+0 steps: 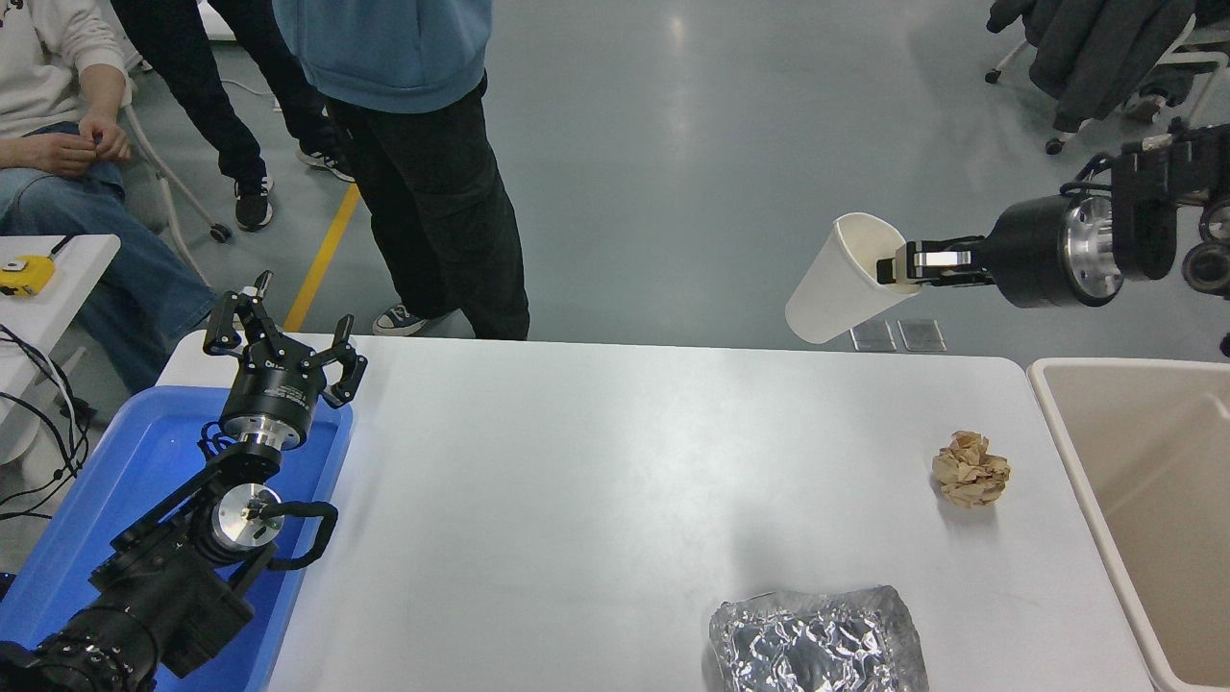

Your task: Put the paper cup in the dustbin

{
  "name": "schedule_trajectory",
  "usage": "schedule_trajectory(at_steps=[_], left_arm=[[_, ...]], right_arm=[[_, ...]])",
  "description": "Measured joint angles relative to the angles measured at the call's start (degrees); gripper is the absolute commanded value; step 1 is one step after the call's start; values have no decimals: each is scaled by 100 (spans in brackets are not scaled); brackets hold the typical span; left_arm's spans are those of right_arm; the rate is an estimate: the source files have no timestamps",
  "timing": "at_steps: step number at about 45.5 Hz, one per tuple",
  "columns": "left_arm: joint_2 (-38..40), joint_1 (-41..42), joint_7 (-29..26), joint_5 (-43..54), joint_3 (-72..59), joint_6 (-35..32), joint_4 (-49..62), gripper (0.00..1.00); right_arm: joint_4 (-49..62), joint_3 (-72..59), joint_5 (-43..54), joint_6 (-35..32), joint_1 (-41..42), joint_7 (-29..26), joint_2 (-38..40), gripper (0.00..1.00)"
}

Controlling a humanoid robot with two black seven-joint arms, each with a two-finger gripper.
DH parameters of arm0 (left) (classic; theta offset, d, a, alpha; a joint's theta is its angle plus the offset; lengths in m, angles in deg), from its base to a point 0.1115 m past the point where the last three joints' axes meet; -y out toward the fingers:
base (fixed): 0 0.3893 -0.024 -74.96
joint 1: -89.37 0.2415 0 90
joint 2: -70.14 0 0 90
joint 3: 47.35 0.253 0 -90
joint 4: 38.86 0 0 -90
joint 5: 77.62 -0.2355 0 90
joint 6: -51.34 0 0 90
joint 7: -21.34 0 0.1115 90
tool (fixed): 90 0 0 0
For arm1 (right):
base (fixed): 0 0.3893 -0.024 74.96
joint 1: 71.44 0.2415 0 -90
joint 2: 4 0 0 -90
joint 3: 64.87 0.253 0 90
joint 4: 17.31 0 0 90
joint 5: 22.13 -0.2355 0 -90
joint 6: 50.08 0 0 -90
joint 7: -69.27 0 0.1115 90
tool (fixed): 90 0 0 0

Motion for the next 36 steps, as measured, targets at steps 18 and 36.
schedule_trajectory(at_steps=[18, 36], left_arm=[[-1, 4, 0, 0, 0, 1, 0, 100], [0, 1, 0, 1, 0, 0, 0, 100]], right_arm=[[704, 1160, 21, 2, -1349, 1, 1187, 0], [1337, 2565, -414, 180, -3140, 65, 2147, 0]])
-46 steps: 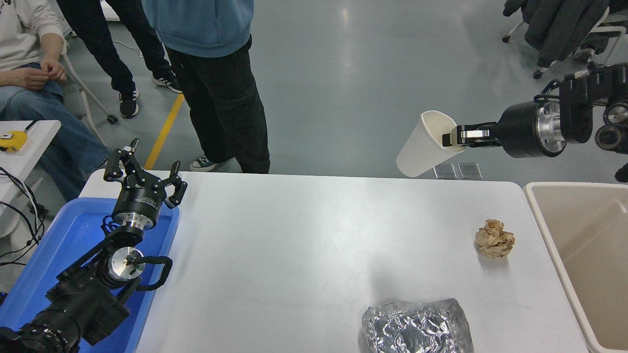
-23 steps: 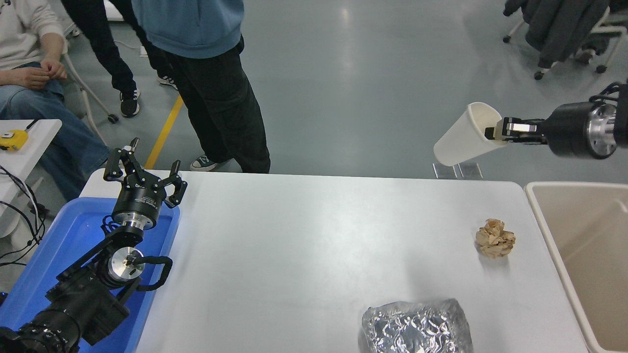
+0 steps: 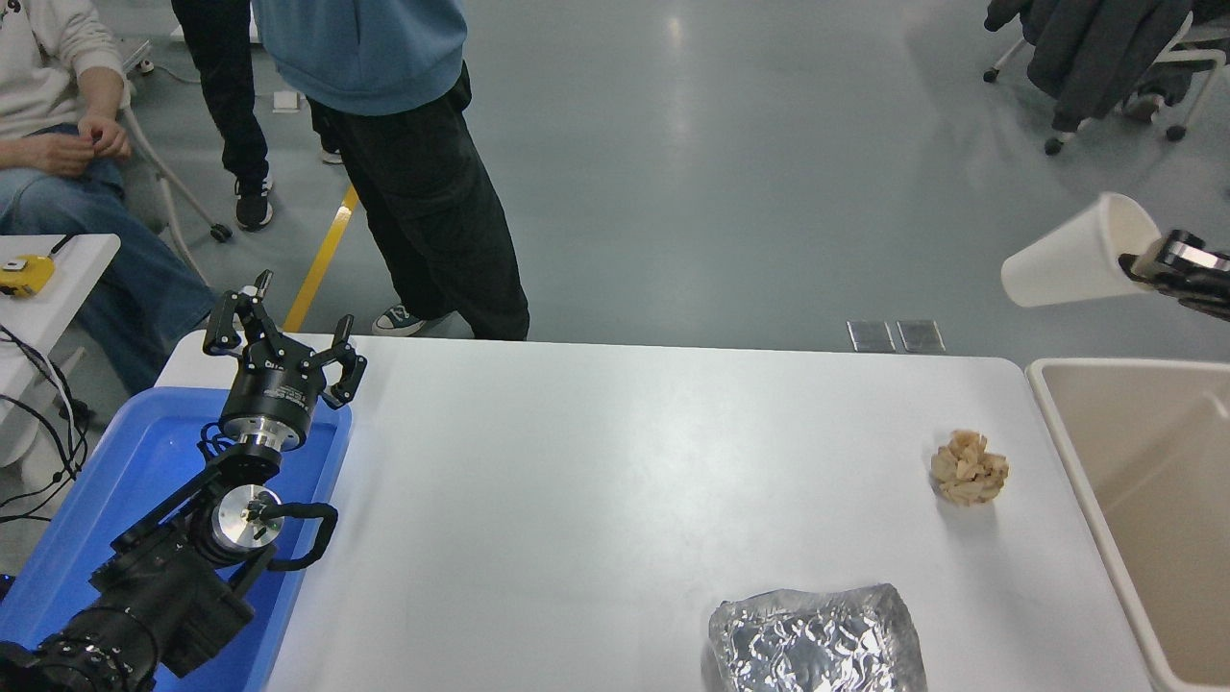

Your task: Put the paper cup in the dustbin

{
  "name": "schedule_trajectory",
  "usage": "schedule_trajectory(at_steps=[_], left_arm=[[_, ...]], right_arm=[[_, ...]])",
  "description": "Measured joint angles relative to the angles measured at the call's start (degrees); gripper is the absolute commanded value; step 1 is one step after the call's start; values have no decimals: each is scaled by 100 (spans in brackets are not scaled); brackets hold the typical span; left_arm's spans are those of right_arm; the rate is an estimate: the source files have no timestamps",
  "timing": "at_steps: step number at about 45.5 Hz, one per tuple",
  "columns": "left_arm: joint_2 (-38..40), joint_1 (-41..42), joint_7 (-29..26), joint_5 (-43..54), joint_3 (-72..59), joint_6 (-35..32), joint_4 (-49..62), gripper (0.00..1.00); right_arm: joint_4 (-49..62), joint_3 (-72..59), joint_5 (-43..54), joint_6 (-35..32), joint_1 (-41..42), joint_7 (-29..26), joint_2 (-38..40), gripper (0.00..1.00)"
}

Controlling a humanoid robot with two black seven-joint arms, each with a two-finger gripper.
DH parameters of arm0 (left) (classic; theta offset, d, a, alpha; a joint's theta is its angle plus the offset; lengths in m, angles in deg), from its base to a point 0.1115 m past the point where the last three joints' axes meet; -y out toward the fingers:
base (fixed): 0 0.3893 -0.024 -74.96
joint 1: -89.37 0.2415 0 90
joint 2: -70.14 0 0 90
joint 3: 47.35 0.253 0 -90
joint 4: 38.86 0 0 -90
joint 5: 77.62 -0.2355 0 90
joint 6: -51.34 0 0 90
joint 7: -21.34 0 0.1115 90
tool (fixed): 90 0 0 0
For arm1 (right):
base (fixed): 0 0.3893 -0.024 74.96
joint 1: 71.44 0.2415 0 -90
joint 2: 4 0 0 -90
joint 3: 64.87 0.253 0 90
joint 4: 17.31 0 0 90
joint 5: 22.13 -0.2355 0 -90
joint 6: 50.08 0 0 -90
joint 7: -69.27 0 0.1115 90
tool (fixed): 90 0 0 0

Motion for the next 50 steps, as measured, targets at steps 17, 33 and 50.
schedule_trajectory(at_steps=[17, 33, 50], left_arm=[[1, -1, 0, -2, 0, 0, 0, 100], [1, -1, 0, -2, 0, 0, 1, 100], [0, 0, 0, -1, 0, 0, 1, 100]], right_arm=[[936, 387, -1465, 349, -1316, 189, -89, 0], [2017, 1148, -2900, 758, -3109, 482, -917, 0], [4218, 2304, -3293, 786, -4668, 508, -2454, 0]])
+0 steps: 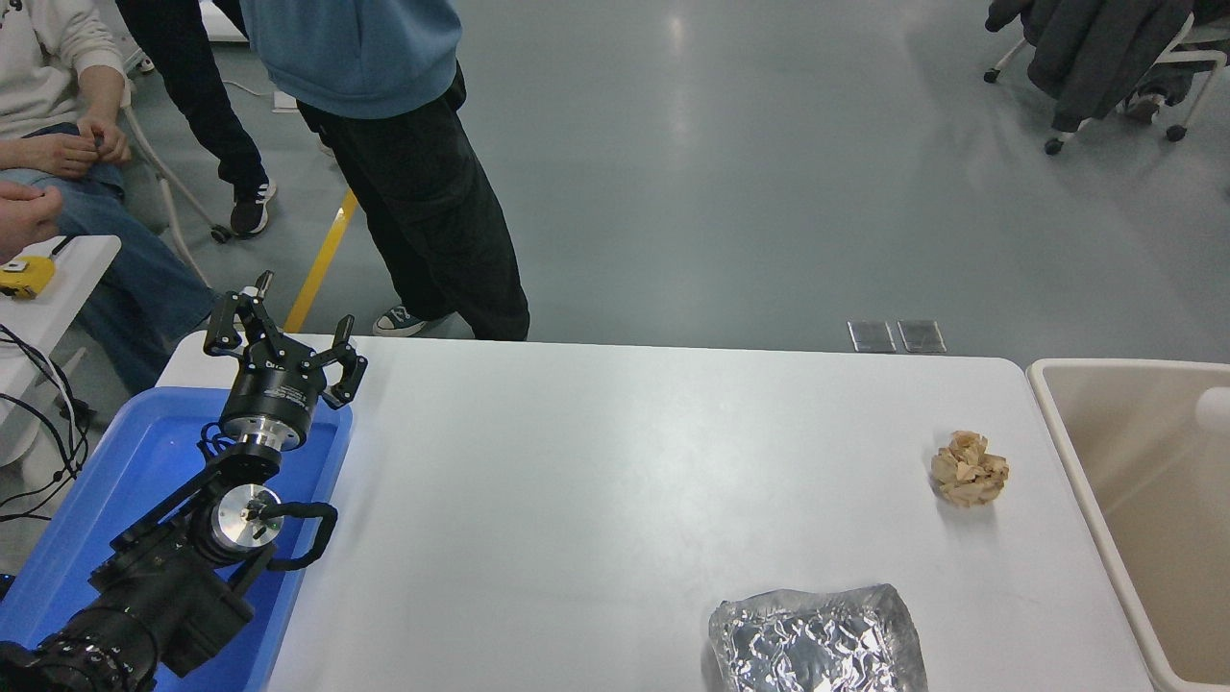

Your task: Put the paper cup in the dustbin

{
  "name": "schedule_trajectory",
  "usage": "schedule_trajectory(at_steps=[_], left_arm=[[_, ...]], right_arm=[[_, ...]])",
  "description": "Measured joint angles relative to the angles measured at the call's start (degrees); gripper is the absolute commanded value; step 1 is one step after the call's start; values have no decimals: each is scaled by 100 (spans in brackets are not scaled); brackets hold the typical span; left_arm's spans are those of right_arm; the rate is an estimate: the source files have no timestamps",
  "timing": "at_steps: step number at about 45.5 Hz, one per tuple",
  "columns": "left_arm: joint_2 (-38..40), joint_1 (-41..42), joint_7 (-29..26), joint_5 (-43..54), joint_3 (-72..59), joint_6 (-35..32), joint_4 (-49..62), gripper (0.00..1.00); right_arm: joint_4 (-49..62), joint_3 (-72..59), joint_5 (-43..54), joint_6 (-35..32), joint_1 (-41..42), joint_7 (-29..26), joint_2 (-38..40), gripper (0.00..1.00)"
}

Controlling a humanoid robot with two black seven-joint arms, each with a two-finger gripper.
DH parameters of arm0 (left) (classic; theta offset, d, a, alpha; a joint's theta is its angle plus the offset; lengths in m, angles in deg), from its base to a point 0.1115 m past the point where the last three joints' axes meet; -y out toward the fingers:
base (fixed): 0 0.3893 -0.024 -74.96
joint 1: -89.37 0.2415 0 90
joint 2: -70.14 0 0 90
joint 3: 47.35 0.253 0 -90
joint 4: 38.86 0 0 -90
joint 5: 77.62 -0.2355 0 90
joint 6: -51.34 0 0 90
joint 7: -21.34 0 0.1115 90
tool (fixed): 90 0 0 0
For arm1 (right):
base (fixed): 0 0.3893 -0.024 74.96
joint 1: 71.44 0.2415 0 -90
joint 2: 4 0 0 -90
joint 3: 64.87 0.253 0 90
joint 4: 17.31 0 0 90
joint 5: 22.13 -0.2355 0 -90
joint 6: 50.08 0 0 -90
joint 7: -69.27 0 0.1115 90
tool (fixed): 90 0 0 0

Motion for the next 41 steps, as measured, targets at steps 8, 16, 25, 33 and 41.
schedule_trajectory(at_steps=[8, 16, 25, 33, 41], left_arm=[[0, 0, 0, 1, 0, 0, 0, 100], [1, 0, 0, 0, 0, 0, 0, 100], [2, 2, 0, 0, 0, 0, 0, 100], [2, 4, 0, 0, 0, 0, 0, 100], [2, 4, 0, 1, 0, 0, 0, 100]], right_arm=[[952, 156, -50, 14, -269, -14, -737, 0], [1795, 331, -71, 46, -396, -36, -1390, 0], [2214, 422, -83, 70, -450, -51, -1745, 0], [2373, 461, -85, 80, -453, -57, -1889, 0], [2444, 478, -87, 86, -431, -60, -1951, 0]])
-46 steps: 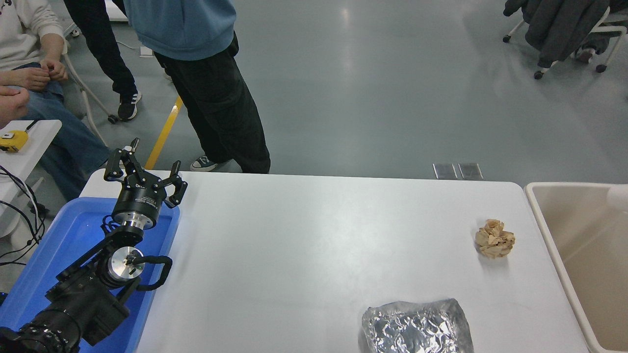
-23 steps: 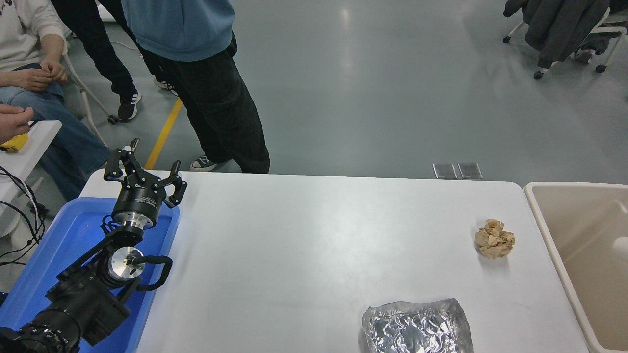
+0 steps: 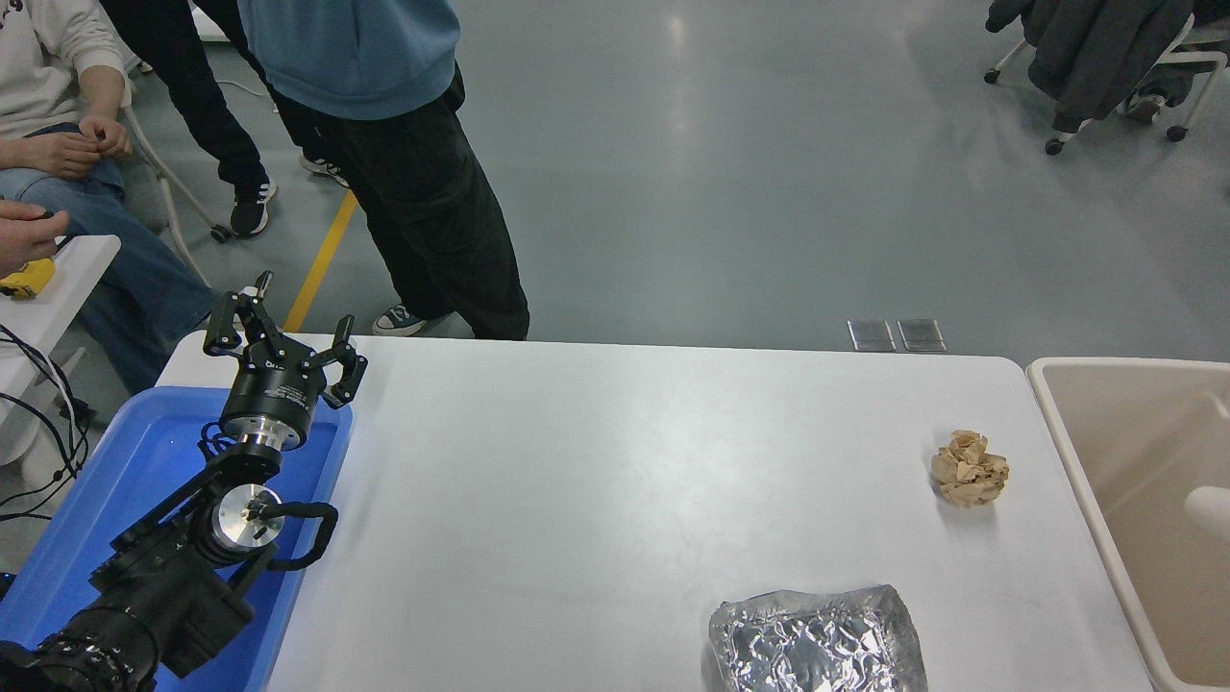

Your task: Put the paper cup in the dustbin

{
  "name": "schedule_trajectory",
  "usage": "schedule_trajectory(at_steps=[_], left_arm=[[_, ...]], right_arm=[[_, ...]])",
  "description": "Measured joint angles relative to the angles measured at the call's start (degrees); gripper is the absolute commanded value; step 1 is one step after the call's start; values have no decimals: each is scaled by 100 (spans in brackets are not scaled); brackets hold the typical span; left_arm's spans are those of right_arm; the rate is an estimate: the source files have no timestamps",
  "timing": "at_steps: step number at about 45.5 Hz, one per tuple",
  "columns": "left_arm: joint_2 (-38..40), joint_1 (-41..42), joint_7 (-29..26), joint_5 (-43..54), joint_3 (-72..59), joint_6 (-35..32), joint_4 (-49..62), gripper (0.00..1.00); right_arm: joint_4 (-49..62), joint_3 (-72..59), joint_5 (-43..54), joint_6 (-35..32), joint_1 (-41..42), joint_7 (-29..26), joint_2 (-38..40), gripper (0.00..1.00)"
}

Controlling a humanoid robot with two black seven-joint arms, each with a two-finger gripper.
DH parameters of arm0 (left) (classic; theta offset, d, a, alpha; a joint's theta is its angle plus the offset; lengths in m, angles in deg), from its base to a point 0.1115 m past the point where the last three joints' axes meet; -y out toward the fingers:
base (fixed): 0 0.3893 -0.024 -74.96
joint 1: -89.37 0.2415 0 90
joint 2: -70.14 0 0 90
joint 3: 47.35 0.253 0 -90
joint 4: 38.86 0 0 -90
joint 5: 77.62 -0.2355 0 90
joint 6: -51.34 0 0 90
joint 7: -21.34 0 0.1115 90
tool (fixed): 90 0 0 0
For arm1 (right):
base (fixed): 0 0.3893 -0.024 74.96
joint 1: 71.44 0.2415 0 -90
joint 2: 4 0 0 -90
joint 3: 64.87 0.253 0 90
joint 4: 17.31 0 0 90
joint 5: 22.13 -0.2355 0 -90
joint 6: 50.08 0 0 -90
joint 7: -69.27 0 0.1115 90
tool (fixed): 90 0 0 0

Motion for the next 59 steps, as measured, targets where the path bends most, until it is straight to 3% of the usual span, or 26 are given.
schedule_trajectory(at_steps=[3, 4, 6, 9, 13, 59], left_arm=[[0, 0, 0, 0, 0, 0, 0, 100], [0, 0, 0, 0, 0, 0, 0, 100], [0, 0, 0, 0, 0, 0, 0, 100], [0, 0, 0, 0, 0, 0, 0, 100], [0, 0, 0, -1, 0, 0, 0, 100], [0, -5, 0, 1, 0, 0, 0, 100]], right_arm=[[13, 4, 0, 1, 3, -1, -11, 0], [18, 5, -1, 1, 4, -1, -15, 6], [23, 6, -2, 2, 5, -1, -20, 27], [32, 7, -2, 3, 7, -1, -27, 68], [39, 7, -1, 3, 9, -1, -30, 98], [487, -63, 32, -47, 498, 49, 25, 100]])
